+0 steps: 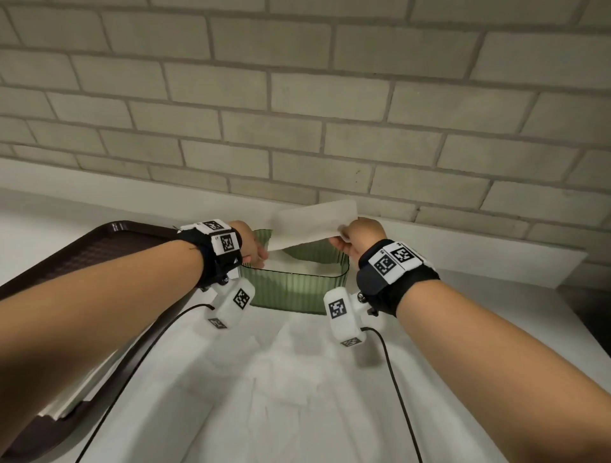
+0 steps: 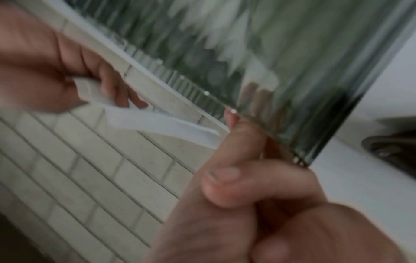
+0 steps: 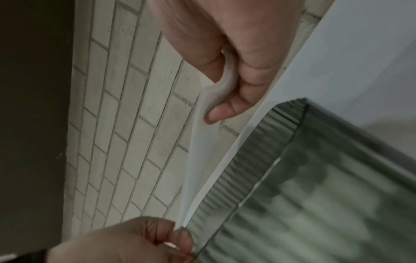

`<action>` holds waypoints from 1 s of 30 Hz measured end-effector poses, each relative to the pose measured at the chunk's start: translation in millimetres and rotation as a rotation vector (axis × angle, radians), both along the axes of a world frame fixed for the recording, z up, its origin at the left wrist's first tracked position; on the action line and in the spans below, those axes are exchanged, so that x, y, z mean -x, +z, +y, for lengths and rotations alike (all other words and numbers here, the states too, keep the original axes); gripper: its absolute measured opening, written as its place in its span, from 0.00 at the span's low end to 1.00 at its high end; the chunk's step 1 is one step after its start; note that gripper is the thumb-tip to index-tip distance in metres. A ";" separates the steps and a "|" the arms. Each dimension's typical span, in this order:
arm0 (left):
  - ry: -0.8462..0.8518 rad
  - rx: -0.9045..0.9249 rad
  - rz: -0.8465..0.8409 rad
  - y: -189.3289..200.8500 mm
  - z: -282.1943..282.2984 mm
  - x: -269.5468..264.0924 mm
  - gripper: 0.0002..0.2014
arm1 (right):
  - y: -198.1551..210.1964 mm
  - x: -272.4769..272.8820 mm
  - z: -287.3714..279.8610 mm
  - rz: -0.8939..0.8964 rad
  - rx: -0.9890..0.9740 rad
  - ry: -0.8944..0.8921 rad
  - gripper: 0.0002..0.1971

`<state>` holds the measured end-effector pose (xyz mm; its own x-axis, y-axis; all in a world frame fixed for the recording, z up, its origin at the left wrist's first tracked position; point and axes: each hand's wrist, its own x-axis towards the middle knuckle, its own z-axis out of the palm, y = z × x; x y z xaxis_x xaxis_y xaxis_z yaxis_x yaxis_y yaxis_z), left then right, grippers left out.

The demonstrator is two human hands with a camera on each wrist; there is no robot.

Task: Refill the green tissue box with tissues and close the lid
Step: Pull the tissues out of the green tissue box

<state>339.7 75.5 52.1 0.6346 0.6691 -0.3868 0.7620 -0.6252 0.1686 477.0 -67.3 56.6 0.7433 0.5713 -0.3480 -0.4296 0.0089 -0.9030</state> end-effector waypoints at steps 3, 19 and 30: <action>-0.003 -0.050 -0.007 -2.2 3.5 -0.7 0.14 | -1.0 -5.0 -6.0 0.045 -0.017 -0.015 0.14; -0.006 -0.333 -0.180 24.3 2.0 1.9 0.12 | -16.6 25.8 4.0 -0.543 0.496 0.347 0.06; -0.239 -0.279 -0.036 13.0 -39.3 -22.8 0.26 | -3.9 32.5 14.4 -1.452 1.017 0.696 0.21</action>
<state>362.4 36.2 65.1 0.7957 0.5765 -0.1855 0.5853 -0.8108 -0.0093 444.5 -52.9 52.7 0.4904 0.8652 -0.1043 0.8641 -0.4983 -0.0708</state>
